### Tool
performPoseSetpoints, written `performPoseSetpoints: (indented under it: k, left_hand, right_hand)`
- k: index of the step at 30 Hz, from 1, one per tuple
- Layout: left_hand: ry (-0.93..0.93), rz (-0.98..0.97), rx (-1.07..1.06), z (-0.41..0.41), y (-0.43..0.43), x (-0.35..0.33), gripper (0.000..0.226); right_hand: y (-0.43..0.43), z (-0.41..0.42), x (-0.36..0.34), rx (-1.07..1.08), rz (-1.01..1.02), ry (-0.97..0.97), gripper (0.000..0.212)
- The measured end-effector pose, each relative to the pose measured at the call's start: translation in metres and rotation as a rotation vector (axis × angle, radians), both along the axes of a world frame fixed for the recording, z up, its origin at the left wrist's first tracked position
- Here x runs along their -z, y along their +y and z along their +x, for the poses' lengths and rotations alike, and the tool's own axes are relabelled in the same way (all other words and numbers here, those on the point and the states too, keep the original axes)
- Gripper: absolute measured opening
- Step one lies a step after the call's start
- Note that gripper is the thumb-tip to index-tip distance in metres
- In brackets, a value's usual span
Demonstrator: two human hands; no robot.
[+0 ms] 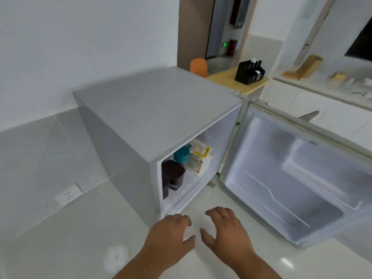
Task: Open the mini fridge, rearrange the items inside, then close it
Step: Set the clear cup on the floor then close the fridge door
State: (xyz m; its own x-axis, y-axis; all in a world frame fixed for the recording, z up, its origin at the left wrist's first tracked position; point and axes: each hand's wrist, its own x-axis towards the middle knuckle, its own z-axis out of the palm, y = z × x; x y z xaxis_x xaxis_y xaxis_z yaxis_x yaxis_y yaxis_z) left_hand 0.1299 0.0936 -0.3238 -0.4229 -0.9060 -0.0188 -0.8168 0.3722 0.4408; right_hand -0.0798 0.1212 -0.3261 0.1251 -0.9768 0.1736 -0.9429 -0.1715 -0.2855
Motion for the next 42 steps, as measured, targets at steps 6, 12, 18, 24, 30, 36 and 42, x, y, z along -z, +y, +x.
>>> performPoseSetpoints:
  k: [6,12,18,24,30,36,42]
  left_hand:
    - [0.076,-0.327,0.092,-0.093,-0.051,-0.131,0.051]
    - [0.104,-0.612,0.099,-0.134,-0.095,-0.240,0.062]
    - [0.046,-0.705,0.032,-0.131,-0.135,-0.285,0.057]
    - [-0.120,-0.438,-0.036,-0.075,-0.171,-0.244,0.051]
    - [0.001,-0.466,-0.027,-0.066,-0.183,-0.226,0.014]
    - [0.023,-0.468,-0.033,-0.064,-0.192,-0.218,0.006]
    - [0.044,-0.465,-0.031,-0.062,-0.195,-0.216,0.007]
  right_hand:
    - [-0.035,-0.086,-0.134,0.135,-0.290,0.045,0.052]
    - [-0.052,-0.134,-0.243,0.186,-0.462,0.113,0.058]
    - [-0.058,-0.185,-0.290,0.291,-0.454,0.175,0.058]
    - [-0.051,-0.248,-0.241,0.505,-0.097,0.201,0.061]
    - [-0.050,-0.259,-0.202,0.550,-0.156,0.299,0.048]
    - [-0.047,-0.254,-0.212,0.575,-0.171,0.212,0.039]
    - [-0.044,-0.251,-0.219,0.546,-0.124,0.143,0.041]
